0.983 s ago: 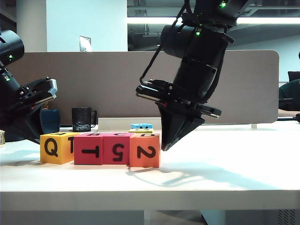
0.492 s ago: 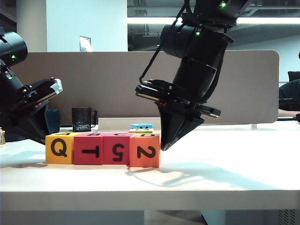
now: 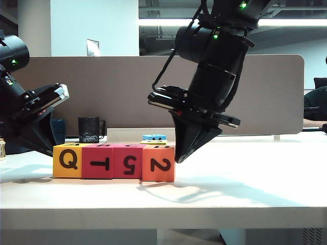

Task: Select the appropriate blocks from the scattered letter blocks on the table and arrange them in a row to spell out "ABCD".

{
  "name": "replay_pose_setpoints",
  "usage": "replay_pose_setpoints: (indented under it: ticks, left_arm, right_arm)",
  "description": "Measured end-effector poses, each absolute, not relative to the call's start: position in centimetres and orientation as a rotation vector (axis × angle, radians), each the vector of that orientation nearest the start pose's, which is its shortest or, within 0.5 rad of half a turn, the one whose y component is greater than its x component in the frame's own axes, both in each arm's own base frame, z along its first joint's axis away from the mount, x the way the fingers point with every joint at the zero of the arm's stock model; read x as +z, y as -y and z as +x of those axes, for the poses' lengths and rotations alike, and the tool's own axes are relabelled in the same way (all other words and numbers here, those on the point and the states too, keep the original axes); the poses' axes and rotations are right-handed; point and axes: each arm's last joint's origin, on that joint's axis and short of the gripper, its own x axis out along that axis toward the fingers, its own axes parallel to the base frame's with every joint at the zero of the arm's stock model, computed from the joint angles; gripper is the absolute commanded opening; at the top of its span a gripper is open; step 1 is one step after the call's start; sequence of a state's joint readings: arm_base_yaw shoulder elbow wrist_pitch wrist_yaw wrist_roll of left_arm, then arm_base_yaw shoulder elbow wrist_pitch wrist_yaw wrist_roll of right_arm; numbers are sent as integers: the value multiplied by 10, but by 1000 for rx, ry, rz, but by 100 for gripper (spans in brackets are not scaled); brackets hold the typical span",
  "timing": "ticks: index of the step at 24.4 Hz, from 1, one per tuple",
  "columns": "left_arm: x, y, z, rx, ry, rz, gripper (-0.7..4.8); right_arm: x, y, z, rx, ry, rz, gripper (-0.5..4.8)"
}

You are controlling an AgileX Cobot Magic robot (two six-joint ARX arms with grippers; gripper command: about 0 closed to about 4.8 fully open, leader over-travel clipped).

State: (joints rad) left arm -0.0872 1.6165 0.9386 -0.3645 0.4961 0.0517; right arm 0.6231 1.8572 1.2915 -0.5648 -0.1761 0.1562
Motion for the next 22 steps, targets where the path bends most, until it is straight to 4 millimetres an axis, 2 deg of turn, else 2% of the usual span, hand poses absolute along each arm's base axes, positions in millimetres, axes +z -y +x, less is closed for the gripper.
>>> replay_pose_setpoints:
  ticks: [5,11,19,22]
  left_arm:
    - [180,40,305,-552,-1024,-168,-6]
    - [177,37,304,-437,-1050,-102,-6]
    - [177,35,305,-380,-1054,-69,-6]
    - [177,35,305,-371,-1056,-66,-6]
  right_arm:
    - [189,-223,301,618,-1178,-125,-4]
    - [190,-223,302,616,-1167,-126,-4]
    - [190,-219,302,524,-1172,-184,-4]
    - [197,-219,302,516,-1199,-194,-4]
